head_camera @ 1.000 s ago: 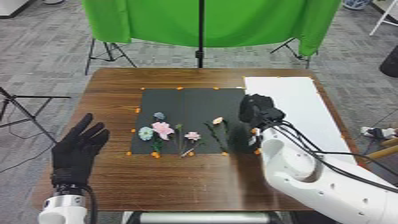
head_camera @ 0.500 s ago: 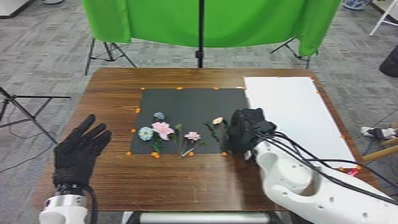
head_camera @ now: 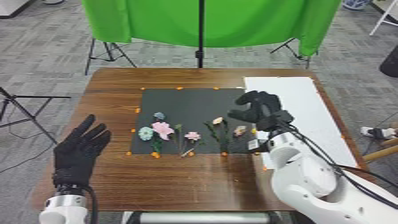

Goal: Arrange flowers

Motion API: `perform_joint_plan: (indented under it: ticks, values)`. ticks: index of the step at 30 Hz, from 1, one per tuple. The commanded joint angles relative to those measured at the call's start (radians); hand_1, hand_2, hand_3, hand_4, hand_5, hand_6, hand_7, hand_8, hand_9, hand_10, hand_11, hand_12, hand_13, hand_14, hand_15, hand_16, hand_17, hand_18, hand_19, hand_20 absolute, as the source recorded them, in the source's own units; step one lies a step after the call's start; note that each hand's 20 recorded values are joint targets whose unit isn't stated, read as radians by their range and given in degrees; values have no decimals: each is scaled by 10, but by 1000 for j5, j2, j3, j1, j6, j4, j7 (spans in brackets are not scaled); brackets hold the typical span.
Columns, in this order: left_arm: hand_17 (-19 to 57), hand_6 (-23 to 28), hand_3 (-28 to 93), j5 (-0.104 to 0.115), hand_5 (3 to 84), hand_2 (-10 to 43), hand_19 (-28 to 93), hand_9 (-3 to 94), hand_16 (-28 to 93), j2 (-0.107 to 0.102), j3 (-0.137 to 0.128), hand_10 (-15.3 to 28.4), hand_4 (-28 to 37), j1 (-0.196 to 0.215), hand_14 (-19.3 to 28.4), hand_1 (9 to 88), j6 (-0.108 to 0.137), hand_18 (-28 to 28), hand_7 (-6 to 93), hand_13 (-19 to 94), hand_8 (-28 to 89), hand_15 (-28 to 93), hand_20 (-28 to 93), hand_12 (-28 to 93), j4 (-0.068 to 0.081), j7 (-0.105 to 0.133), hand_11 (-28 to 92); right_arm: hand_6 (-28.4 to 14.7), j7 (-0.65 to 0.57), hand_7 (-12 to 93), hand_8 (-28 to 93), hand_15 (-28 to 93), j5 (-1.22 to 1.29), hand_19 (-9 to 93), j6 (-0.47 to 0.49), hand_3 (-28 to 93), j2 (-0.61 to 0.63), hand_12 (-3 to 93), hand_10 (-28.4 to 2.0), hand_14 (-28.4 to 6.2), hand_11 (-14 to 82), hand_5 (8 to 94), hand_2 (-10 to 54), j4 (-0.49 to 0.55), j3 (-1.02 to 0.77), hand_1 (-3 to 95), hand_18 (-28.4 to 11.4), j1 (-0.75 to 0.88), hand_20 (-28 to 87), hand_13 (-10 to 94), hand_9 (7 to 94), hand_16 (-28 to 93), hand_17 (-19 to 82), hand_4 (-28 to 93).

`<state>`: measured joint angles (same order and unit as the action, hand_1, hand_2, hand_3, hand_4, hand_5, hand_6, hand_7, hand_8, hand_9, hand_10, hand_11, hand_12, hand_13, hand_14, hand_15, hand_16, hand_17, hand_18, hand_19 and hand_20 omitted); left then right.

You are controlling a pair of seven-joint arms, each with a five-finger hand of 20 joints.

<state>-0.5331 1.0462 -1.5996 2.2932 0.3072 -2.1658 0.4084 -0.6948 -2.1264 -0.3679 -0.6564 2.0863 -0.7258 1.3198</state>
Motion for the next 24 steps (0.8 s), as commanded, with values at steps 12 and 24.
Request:
perform_joint_plan:
  ticks: [12, 24]
  values:
    - [-117, 80, 839, -52, 385, 73, 525, 364, -132, -9, 42, 186, -279, -6, 241, 215, 68, 229, 85, 192, -85, 545, 48, 96, 20, 22, 250, 3, 470, 119, -117, 502, 1303, 627, 32, 746, -156, 129, -181, -212, 158, 494, 65, 24, -705, 155, -261, 507, 322, 432, 548, 84, 148, -283]
    - [-103, 74, 838, -43, 377, 73, 535, 359, -111, -8, 41, 190, -282, -12, 270, 211, 30, 242, 86, 223, -86, 590, 78, 103, 26, 12, 251, 24, 680, 122, -114, 433, 1532, 572, 38, 761, -149, 135, -165, -205, 143, 445, 82, -17, -689, 130, -277, 541, 210, 362, 483, 107, 115, -283]
